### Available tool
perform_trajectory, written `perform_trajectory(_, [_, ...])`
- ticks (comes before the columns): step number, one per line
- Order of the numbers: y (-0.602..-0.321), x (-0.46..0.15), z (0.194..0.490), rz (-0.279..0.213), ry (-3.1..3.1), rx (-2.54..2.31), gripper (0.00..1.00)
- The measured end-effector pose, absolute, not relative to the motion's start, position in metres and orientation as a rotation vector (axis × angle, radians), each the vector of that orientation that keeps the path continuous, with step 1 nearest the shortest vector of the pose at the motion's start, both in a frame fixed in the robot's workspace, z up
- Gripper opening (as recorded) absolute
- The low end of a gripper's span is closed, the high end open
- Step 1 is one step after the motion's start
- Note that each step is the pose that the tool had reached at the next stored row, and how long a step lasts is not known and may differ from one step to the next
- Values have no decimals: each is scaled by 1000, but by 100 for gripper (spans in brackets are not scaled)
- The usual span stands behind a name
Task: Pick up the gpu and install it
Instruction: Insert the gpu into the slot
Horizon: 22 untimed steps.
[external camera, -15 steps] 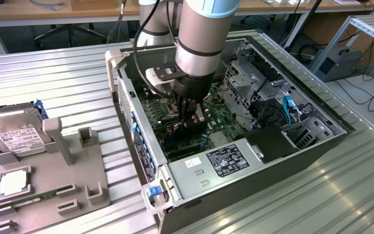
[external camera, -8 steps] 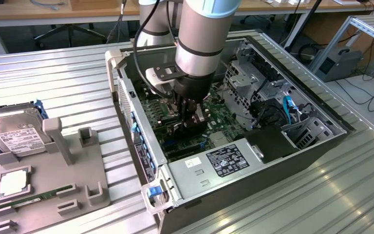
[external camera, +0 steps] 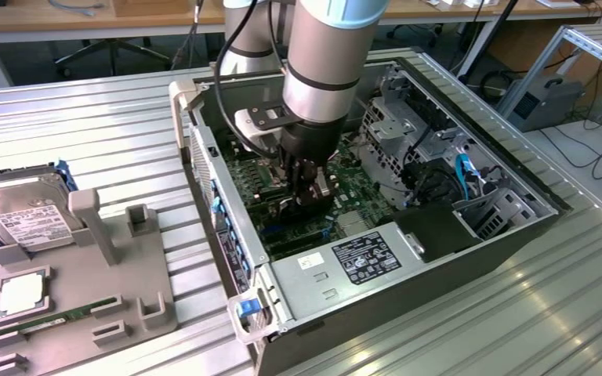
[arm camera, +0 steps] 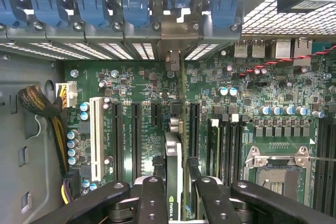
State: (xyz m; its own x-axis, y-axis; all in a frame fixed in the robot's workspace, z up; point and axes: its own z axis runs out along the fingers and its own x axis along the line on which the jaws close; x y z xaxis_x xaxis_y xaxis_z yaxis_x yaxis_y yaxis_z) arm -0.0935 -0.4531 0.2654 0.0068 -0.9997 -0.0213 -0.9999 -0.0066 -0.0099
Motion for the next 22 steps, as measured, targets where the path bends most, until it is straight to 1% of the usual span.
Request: perform_trajectory(22, [-456,-98,262,12,2191,-2211,27])
